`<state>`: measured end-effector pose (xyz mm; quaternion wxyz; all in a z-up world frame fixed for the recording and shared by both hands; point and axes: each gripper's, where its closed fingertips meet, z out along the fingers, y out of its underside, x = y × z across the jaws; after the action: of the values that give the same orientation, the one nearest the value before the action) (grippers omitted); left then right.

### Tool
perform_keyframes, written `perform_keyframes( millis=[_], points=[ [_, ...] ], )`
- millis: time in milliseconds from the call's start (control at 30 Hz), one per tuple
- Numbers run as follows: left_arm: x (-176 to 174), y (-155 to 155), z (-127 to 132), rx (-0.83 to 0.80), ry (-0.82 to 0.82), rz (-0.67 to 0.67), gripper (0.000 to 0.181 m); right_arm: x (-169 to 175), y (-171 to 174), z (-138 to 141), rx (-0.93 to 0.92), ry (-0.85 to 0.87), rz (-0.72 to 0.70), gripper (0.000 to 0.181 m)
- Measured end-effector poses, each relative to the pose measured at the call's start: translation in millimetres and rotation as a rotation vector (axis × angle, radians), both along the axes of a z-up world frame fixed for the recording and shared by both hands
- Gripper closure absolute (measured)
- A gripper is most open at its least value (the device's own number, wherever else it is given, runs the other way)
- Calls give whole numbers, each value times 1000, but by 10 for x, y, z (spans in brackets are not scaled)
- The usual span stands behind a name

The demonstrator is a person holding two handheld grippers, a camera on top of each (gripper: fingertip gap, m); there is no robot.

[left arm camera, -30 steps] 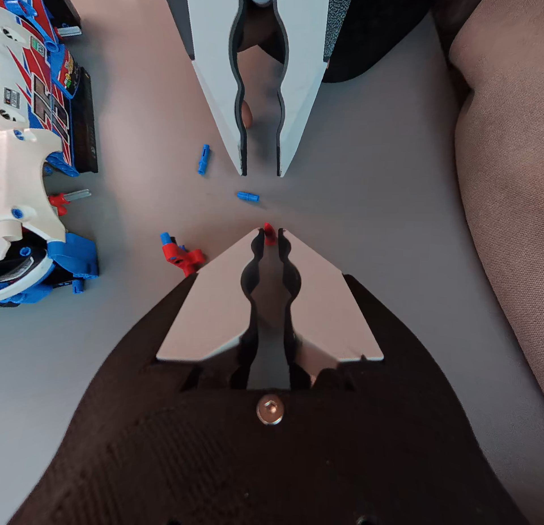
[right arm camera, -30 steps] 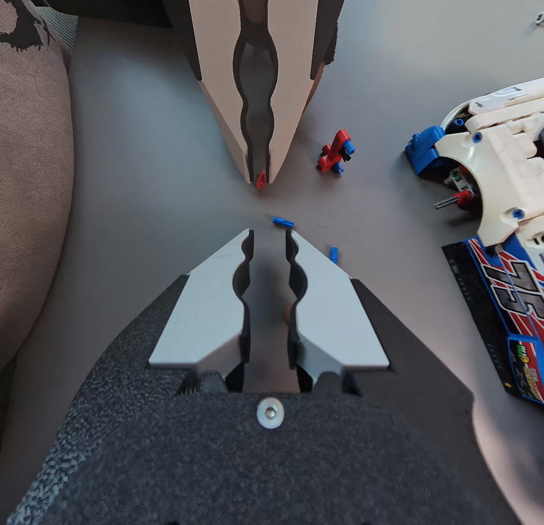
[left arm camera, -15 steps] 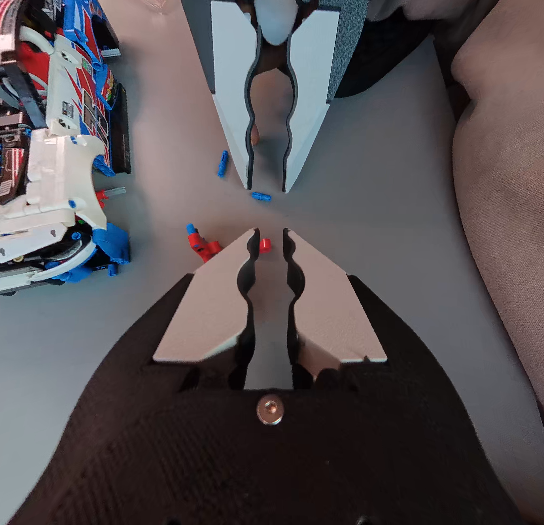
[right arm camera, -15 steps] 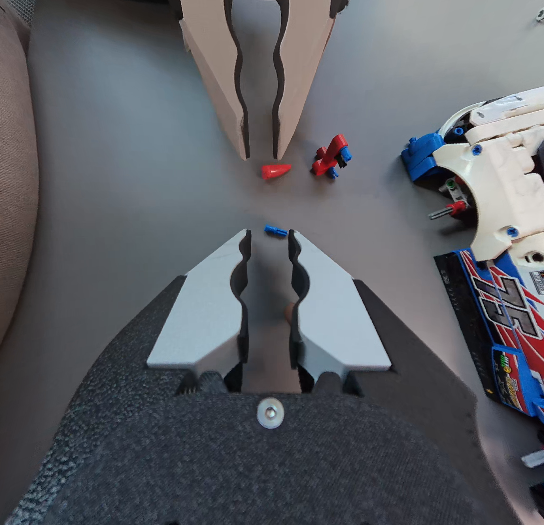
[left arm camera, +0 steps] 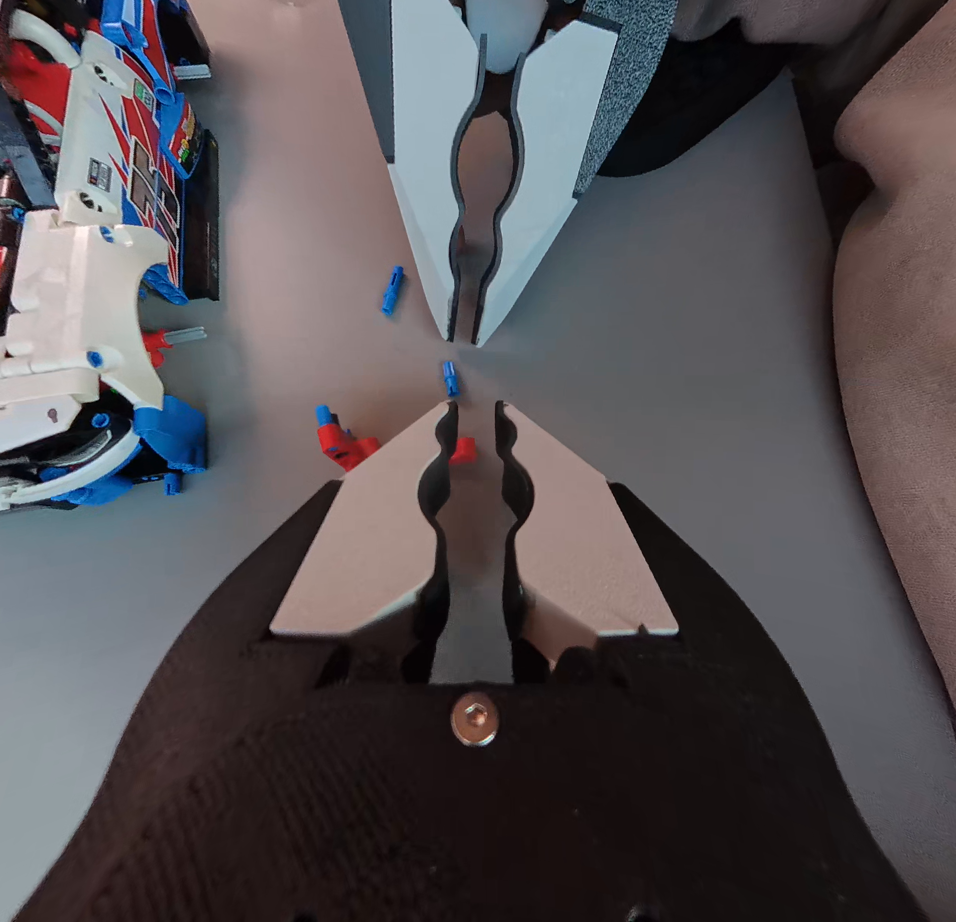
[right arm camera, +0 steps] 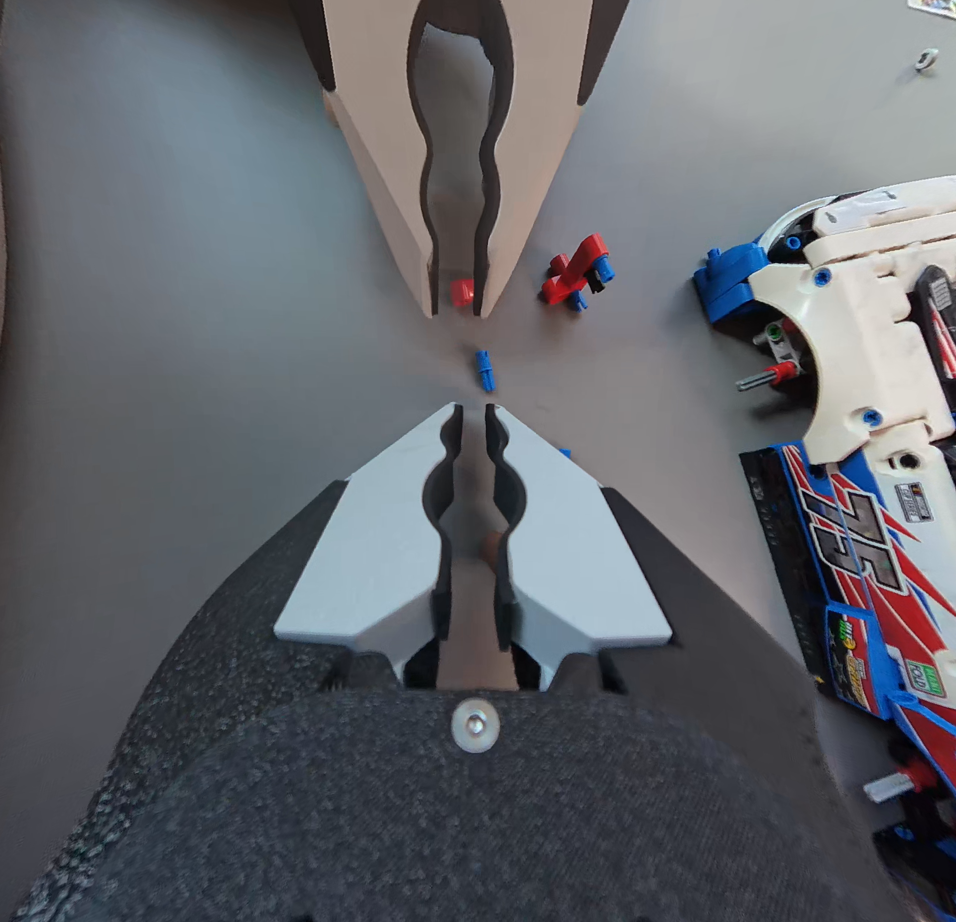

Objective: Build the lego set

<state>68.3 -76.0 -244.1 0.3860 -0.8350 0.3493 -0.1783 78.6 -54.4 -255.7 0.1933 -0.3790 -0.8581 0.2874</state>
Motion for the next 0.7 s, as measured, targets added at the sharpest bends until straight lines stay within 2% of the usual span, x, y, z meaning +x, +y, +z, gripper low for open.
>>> perform_keyframes(
  millis=[33,267,433,600,700],
  points=[
    [9,15,-12,0,11,8,170,-6,-14,-5,5,-3,5,175],
    [-41,165,-128,-32,131,108,170,-18,-6,-23,11,-38,-15,174],
    [74,174,-135,-43,143,69,171,17,5,-28,9,-56,-26,174],
    [324,49,-61,-28,59,-48,167,51,31,-30,-5,-72,-48,172],
    [210,67,2,-21,38,-6,168,31,33,-29,-13,-74,-68,170]
  ],
)
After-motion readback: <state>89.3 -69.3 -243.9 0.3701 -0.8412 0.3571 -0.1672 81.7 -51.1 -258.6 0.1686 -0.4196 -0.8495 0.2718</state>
